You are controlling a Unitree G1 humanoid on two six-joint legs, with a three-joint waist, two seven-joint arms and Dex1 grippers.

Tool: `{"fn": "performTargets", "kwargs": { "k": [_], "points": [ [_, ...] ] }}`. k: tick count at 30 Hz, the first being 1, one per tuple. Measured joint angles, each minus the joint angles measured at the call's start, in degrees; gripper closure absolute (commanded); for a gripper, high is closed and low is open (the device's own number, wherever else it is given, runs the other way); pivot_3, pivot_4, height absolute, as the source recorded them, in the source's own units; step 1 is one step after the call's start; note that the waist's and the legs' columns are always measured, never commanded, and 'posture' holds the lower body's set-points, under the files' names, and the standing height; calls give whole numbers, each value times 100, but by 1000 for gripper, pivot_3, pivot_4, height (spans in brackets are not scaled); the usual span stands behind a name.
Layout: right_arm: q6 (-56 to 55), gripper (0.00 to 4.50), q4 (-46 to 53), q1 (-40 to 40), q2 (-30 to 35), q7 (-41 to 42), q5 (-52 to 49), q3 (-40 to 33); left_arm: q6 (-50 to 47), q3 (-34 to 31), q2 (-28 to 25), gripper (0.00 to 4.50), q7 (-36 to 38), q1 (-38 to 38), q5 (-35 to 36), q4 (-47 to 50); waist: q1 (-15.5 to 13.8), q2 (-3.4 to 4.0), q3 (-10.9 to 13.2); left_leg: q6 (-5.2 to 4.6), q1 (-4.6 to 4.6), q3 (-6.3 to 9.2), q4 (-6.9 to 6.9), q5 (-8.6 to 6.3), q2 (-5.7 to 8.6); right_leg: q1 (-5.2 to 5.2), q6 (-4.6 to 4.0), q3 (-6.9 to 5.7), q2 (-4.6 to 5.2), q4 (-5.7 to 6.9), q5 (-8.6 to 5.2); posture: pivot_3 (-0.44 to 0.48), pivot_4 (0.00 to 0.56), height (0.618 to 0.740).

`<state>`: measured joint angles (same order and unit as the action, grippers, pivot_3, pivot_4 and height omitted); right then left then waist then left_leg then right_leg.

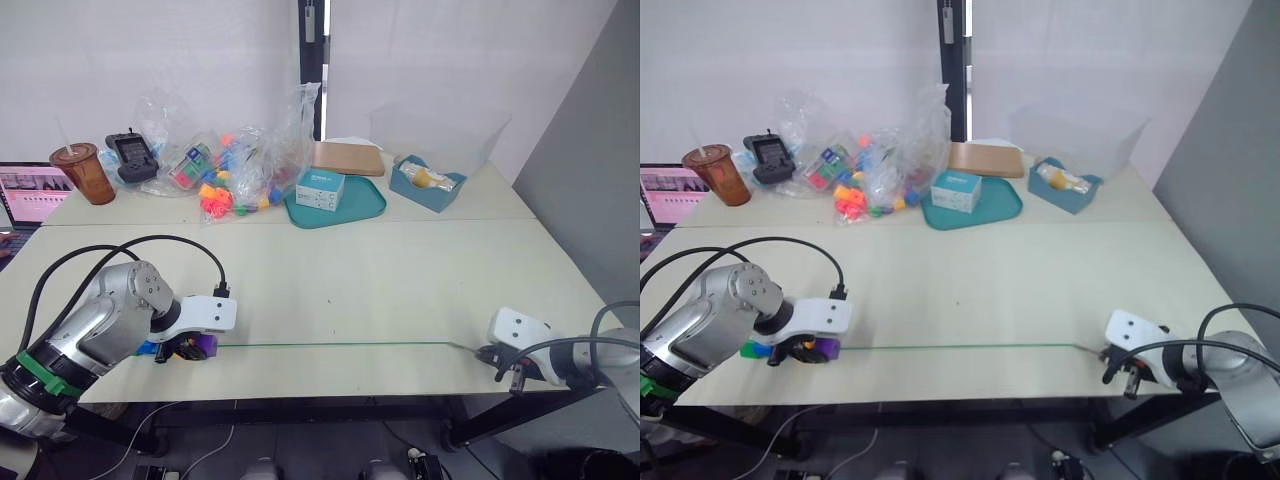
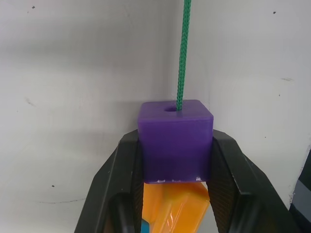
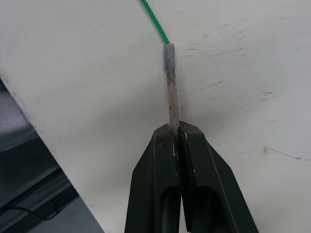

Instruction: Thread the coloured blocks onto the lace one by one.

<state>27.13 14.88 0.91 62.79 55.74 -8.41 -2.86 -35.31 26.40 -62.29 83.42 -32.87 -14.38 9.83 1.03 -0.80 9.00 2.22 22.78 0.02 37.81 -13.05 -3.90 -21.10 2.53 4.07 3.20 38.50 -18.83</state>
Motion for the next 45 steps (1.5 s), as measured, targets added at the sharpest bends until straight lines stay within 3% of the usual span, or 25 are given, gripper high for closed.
{"fn": "performTargets", "kwargs": {
  "k": [9, 13, 15, 22, 26, 27, 32, 38, 40, 43, 45],
  "points": [
    [988, 4500, 1001, -517, -1058, -414, 94, 814, -483, -474, 82, 3284, -408, 725, -41, 427, 90, 35, -45, 0, -74, -2, -33, -2, -2, 68, -7, 5, -3, -18, -8, 0, 150, 740],
    [1426, 4500, 902, -912, -1419, -600, 280, 1254, -536, -546, 152, 3284, -584, 928, -117, 612, 104, -6, -128, 1, -124, -8, -79, -2, -2, 98, -12, 7, -2, -46, -10, 0, 150, 740],
    [1457, 3857, 794, -949, -1423, -605, 335, 1349, -505, -578, 198, 2255, -686, 983, -132, 652, 93, -20, -165, 1, -132, -9, -85, -2, -3, 105, -14, 7, -2, -50, -11, 0, 150, 740],
    [1101, 1504, 533, -958, -1465, -697, 382, 1099, -370, -1098, 247, 0, -843, 1149, 212, 671, 5, -105, -202, 2, -110, -14, -90, -3, -4, 85, -19, 7, 1, -55, -14, 0, 150, 740],
    [930, 160, 598, -685, -1426, -544, 0, 566, -671, -2023, 389, 0, -833, 1519, 1101, 1056, -30, -126, -163, 1, -19, -5, -89, -2, -6, 0, -20, -2, -1, -51, -13, 0, 150, 740],
    [941, 33, 631, -609, -1496, -473, -220, 369, -904, -2472, 416, 0, -781, 1629, 1418, 1204, -34, -124, -154, 1, 15, -1, -84, -1, -7, -28, -21, -7, -1, -46, -13, 0, 150, 740],
    [953, 33, 831, -477, -1902, -456, -1071, -629, -1425, -4591, 1044, 0, -896, 2006, 2753, 1863, -37, -82, -124, 1, 48, -5, -76, -1, 1, -59, -18, -4, 12, -46, -12, 0, 150, 740],
    [974, 33, 757, -39, -2321, -865, -1546, -1465, -1543, -6628, 2173, 0, -1369, 3448, 3765, 2056, -5, -79, -121, 1, 35, -7, -78, -2, 1, -51, -19, 0, 13, -41, -11, 0, 150, 740],
    [968, 33, 630, 110, -2440, -998, -1611, -1684, -1301, -7128, 2614, 0, -1528, 4030, 3931, 2004, -9, -81, -120, 2, 31, -6, -79, -2, 0, -46, -19, -3, 14, -43, -11, 0, 150, 740],
    [701, 33, 384, 452, -2503, -995, -1702, -2059, -616, -7684, 2823, 0, -1538, 5098, 3925, 1534, -2, -83, -119, 2, 10, -8, -87, -2, 1, -26, -21, -2, 16, -55, -12, 0, 150, 740],
    [439, 33, 102, 711, -2481, -935, -1645, -2178, -360, -8044, 2850, 0, -1628, 5331, 3945, 1146, -48, -95, -113, 4, 2, -2, -84, -1, 1, -13, -22, -17, 18, -54, -12, 0, 150, 740]
  ]
}}
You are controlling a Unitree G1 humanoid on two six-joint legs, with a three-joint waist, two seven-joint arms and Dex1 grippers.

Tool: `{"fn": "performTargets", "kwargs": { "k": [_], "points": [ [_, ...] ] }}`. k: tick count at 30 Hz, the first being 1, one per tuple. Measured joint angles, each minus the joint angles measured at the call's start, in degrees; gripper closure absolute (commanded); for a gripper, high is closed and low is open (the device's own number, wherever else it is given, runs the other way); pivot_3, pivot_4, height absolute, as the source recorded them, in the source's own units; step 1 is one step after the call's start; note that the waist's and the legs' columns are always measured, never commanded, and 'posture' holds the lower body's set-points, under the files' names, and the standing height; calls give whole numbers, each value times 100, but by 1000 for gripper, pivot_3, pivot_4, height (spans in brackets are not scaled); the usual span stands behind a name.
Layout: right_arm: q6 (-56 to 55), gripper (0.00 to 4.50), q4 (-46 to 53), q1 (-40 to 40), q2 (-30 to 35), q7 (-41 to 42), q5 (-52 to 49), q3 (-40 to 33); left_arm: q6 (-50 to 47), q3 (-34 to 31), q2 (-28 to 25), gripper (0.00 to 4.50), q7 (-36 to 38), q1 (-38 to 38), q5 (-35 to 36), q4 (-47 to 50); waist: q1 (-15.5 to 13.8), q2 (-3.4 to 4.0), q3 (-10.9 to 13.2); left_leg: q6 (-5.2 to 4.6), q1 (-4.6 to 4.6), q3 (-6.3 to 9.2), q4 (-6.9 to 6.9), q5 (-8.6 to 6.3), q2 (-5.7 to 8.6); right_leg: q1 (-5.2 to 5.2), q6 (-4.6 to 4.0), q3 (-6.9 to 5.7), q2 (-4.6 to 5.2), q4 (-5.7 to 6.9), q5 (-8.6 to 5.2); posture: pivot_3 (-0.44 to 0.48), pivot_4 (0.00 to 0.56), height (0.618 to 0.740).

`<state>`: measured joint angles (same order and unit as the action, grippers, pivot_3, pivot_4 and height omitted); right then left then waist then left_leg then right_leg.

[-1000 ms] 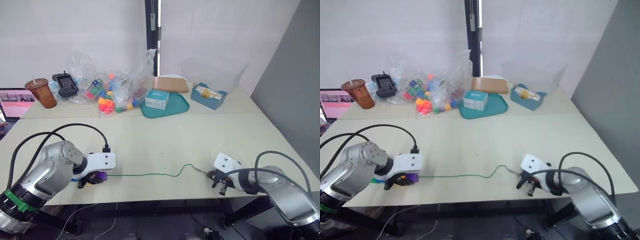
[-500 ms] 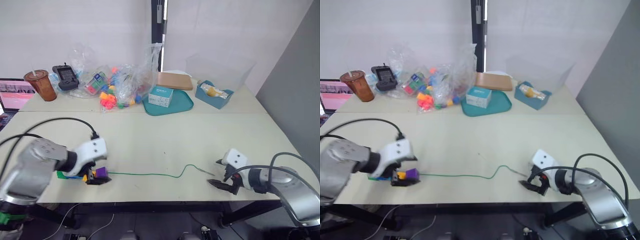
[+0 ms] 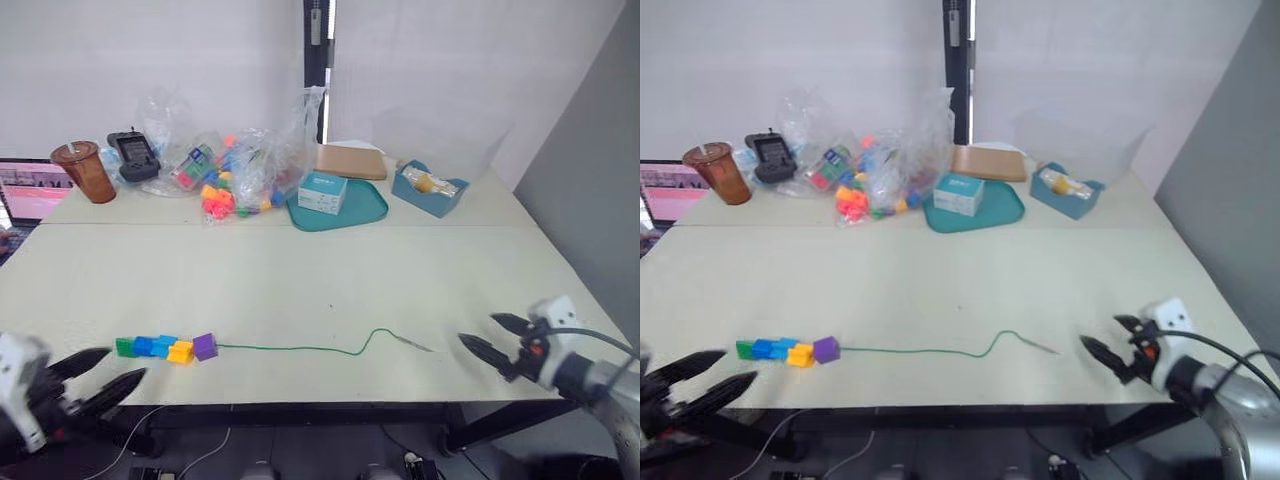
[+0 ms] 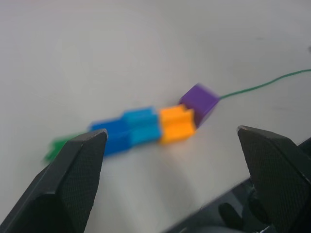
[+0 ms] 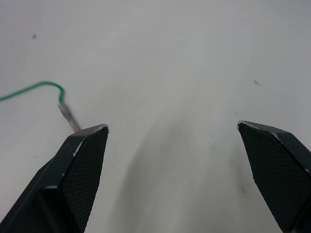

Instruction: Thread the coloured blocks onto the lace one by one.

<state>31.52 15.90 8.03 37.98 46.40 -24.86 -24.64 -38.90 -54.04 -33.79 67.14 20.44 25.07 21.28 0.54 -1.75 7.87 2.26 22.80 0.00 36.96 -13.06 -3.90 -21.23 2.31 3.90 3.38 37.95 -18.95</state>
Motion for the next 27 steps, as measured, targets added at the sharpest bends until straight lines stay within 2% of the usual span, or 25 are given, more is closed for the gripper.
{"fn": "performTargets", "kwargs": {
  "k": [4, 8, 12, 16, 27],
  "points": [
    [-430, 33, -473, 393, 115, 423, -45, -128, 1043, -208, -238, 0, 15, 484, -129, -1116, -4, 3, 4, 4, -56, -16, -2, 1, 1, 51, -3, 10, 5, -8, -1, 0, 150, 740],
    [-638, 33, -863, 647, 251, 824, -122, -270, 1523, -91, -317, 0, -31, 481, -141, -1762, 15, -1, 6, 4, -55, -14, -6, 0, -2, 51, -4, 7, 3, -7, -2, 0, 150, 740],
    [-1038, 33, -1345, 898, 461, 1220, -107, -433, 1539, 152, -556, 0, -123, 404, -16, -1793, 20, -4, 6, 5, -55, -16, -6, 0, -2, 55, -3, 9, 4, -13, -2, 0, 150, 740],
    [-1315, 33, -1771, 898, 472, 1332, -68, -470, 1651, 573, -561, 0, -152, 422, -14, -1788, 80, -2, 7, 6, -55, -17, -16, -1, -6, 51, -4, 11, -1, -14, -2, 0, 150, 740],
    [-1512, 33, -1833, 886, 524, 1367, -59, -465, 1736, 807, -662, 0, -345, 454, 116, -1806, 103, -1, 8, 7, -54, -18, -18, -2, -5, 52, -4, 10, 2, -19, -2, 0, 150, 740]
  ]
}}
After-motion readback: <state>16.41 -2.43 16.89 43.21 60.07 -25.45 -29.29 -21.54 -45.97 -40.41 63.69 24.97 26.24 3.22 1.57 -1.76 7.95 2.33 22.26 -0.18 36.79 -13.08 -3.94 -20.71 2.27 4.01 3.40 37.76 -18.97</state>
